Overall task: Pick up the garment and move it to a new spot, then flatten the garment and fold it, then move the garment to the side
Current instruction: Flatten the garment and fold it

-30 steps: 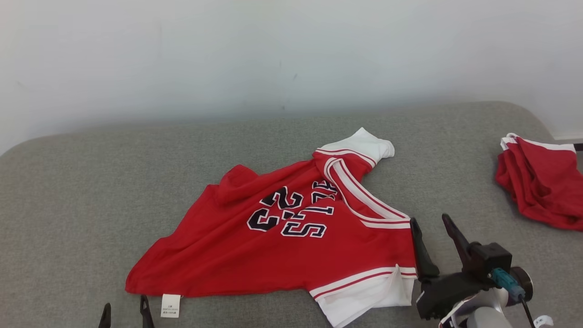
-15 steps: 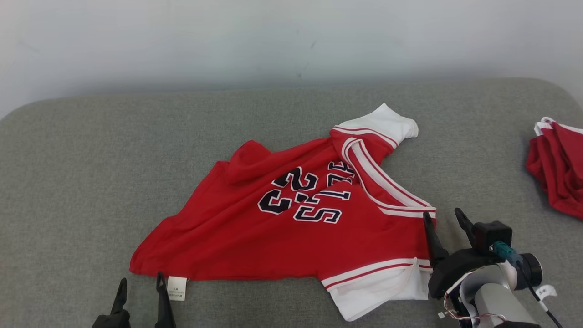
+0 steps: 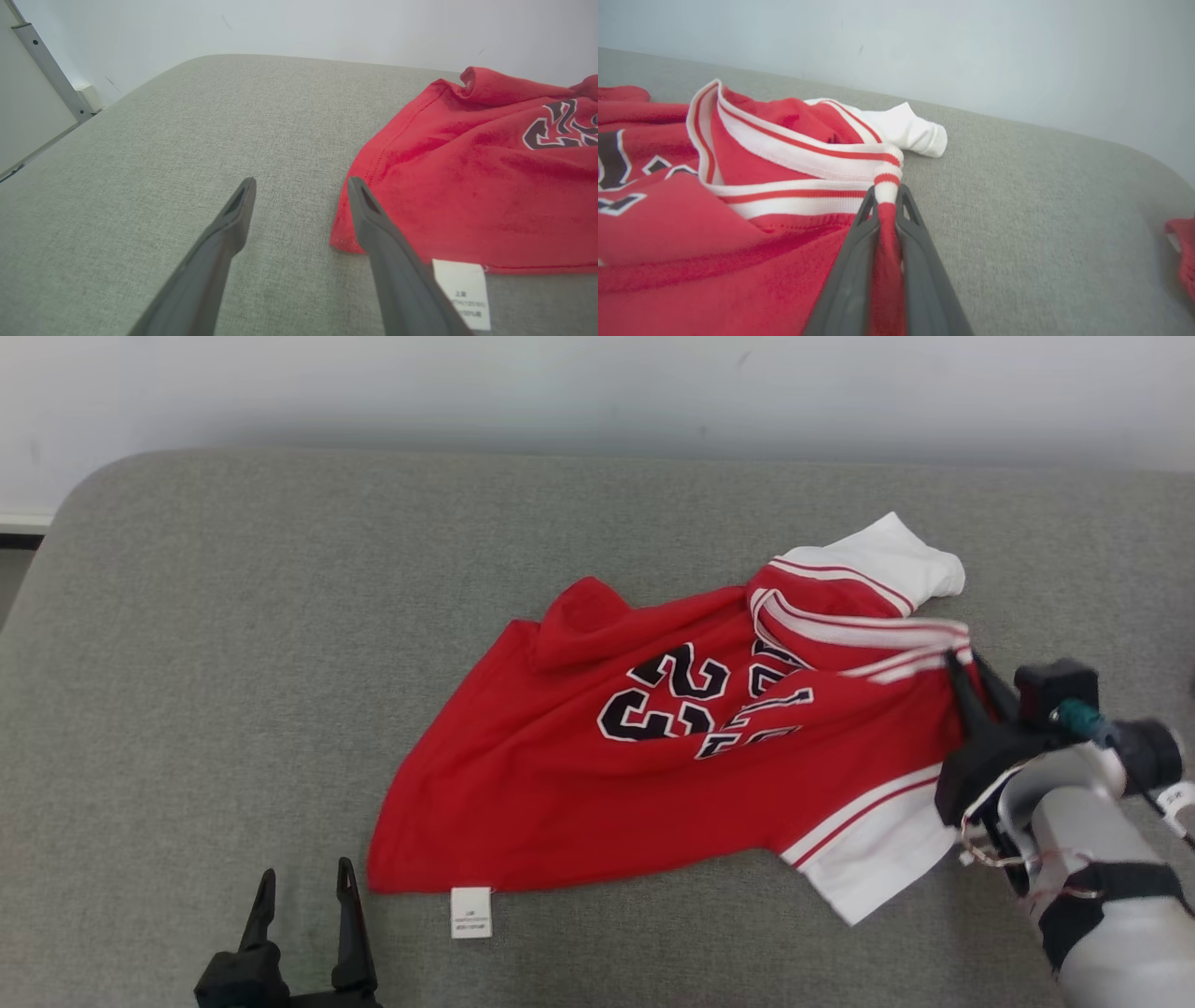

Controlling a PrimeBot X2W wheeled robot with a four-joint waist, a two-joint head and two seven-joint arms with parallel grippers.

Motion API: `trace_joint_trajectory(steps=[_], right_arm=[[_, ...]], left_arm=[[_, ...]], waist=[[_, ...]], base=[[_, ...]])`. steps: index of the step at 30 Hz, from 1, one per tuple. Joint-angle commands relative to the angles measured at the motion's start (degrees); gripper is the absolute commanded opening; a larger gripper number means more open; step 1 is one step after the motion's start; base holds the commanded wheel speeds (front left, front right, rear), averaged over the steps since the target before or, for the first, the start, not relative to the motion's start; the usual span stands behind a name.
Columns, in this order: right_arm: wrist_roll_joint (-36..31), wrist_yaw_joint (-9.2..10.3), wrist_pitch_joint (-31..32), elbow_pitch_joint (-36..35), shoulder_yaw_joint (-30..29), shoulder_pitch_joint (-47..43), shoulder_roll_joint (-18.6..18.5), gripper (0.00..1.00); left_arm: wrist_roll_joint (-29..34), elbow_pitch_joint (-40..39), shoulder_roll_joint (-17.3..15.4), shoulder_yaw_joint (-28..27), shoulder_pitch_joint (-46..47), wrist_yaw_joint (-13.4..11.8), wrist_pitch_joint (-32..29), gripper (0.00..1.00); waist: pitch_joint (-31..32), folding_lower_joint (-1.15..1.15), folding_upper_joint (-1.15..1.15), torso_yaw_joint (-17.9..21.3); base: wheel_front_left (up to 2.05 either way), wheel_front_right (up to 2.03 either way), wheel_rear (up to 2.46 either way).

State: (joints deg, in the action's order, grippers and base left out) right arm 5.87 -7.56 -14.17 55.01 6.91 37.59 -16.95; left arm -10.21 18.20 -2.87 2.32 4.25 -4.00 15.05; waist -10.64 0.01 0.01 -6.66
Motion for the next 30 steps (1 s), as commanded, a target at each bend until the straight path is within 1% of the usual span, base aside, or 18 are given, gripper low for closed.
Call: trace_joint_trajectory(steps=[1, 5, 6, 7, 8, 11, 13, 15, 19, 23, 26, 30], right_arm=[[-0.9, 0.16, -0.4, -0.1, 0.1, 1.6, -0.4, 0.0], [-4.7, 0.16, -0.7, 1.9, -1.3, 6.7, -2.8, 0.0], [-5.5, 0.16, -0.8, 2.7, -2.4, 7.6, -3.1, 0.03], [-6.1, 0.16, -0.9, 3.3, -3.8, 8.1, -3.0, 0.82], [-7.3, 0.16, -1.0, 4.1, -5.0, 8.5, -3.0, 1.0], [-9.9, 0.16, -1.0, 3.3, -9.0, 8.1, -1.9, 1.0], [-11.2, 0.16, -1.0, 2.2, -11.9, 5.4, -0.9, 1.0], [-12.1, 0.16, -1.0, 0.9, -13.5, 2.6, 0.8, 1.0], [-12.8, 0.16, -1.0, -0.2, -13.7, -2.5, 3.2, 1.0], [-11.3, 0.16, -1.0, -2.1, -14.2, -7.3, 4.9, 1.0], [-10.0, 0.16, -1.0, -5.8, -14.8, -10.4, 6.2, 1.0], [-7.6, 0.16, -1.0, -13.2, -15.1, -16.0, 7.9, 1.0]], left_arm=[[0.1, -0.1, 0.0, 0.1, 0.8, 0.1, 0.2, 1.0], [0.4, 0.3, 0.0, 0.8, 1.4, 0.2, 0.2, 1.0], [0.4, 0.4, 0.0, 0.9, 1.5, 0.3, 0.2, 1.0], [0.5, 0.4, 0.0, 1.0, 1.7, 0.3, 0.2, 1.0], [0.4, 0.5, 0.0, 1.2, 1.7, 0.3, 0.2, 1.0], [0.3, 0.6, 0.0, 1.0, 1.4, -0.1, 0.2, 1.0], [0.3, 0.6, 0.0, 0.7, 0.9, 0.0, 0.2, 1.0], [0.2, 0.6, 0.0, 0.4, 0.2, -0.1, 0.2, 1.0], [0.0, 0.7, 0.0, -0.3, -1.2, 0.1, 0.2, 1.0], [0.0, 0.6, 0.0, -1.1, -2.3, 0.2, 0.2, 1.0], [0.4, 0.5, 0.0, -1.8, -3.0, 0.4, 0.2, 1.0], [0.9, 0.4, 0.0, -3.0, -3.8, 0.6, 0.2, 1.0]], waist=[[-1.1, -0.01, -0.01, -1.4], [-1.1, -0.01, -0.01, -3.0], [-1.0, -0.01, -0.01, -3.3], [-0.8, -0.01, -0.01, -3.5], [-0.5, -0.01, -0.01, -3.7], [0.7, -0.01, -0.01, -3.4], [1.7, -0.01, -0.01, -2.8], [2.7, -0.01, -0.01, -2.0], [4.3, -0.01, -0.01, 0.2], [5.4, -0.01, -0.01, 2.2], [6.5, -0.01, -0.01, 3.6], [8.0, -0.01, -0.01, 5.0]], base=[[0.0, 0.0, 0.0], [0.0, 0.0, 0.0], [0.0, 0.0, 0.0], [0.0, 0.0, 0.0], [0.0, 0.0, 0.0], [0.0, 0.0, 0.0], [0.0, 0.0, 0.0], [0.0, 0.0, 0.0], [0.0, 0.0, 0.0], [0.0, 0.0, 0.0], [0.0, 0.0, 0.0], [0.0, 0.0, 0.0]])
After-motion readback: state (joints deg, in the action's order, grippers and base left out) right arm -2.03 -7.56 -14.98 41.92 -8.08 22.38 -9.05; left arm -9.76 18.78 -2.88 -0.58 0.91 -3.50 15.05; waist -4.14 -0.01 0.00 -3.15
